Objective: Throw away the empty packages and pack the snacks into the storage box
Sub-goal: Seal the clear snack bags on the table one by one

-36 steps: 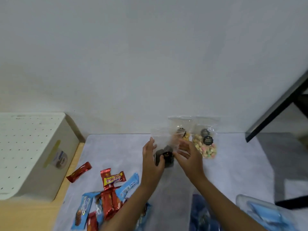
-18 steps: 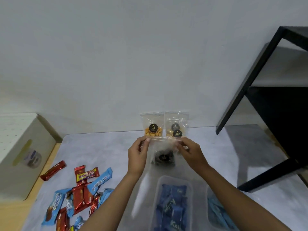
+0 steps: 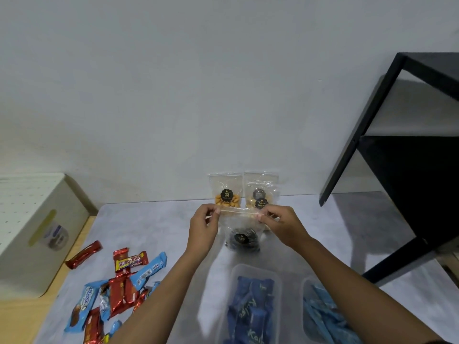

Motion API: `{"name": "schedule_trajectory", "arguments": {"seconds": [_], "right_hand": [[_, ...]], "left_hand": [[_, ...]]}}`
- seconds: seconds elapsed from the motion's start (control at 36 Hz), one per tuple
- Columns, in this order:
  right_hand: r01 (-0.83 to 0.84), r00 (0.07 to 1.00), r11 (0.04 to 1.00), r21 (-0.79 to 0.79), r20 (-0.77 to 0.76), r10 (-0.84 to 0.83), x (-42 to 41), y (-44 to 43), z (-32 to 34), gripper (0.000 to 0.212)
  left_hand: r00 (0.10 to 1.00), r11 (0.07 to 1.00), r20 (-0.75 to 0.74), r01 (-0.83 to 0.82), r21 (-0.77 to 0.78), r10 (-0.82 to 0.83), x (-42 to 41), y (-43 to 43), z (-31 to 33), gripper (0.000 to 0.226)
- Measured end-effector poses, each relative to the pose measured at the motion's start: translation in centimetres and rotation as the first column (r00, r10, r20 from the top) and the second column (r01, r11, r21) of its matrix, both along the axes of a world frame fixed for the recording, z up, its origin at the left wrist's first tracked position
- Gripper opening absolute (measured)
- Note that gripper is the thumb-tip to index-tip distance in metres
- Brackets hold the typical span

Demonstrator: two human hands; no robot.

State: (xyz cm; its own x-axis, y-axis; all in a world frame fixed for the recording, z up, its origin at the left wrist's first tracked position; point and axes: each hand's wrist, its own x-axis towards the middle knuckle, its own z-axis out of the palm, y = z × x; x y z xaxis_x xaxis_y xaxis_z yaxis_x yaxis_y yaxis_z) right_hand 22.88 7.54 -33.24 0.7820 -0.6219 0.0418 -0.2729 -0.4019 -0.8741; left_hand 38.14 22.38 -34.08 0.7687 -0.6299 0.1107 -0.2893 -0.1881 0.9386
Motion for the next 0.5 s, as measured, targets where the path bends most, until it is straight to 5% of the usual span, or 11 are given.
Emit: {"name": "schedule_trajectory", "arguments": {"seconds": [0.5], "right_hand": [[0.009, 0.999, 0.993, -0.117, -0.043, -0.014, 0.2, -0.8, 1.0, 0.018]], "left_hand": [[0.996, 1.0, 0.094, -0.001, 0.023, -0.001, -0.5, -0.9, -0.1, 0.011]]}}
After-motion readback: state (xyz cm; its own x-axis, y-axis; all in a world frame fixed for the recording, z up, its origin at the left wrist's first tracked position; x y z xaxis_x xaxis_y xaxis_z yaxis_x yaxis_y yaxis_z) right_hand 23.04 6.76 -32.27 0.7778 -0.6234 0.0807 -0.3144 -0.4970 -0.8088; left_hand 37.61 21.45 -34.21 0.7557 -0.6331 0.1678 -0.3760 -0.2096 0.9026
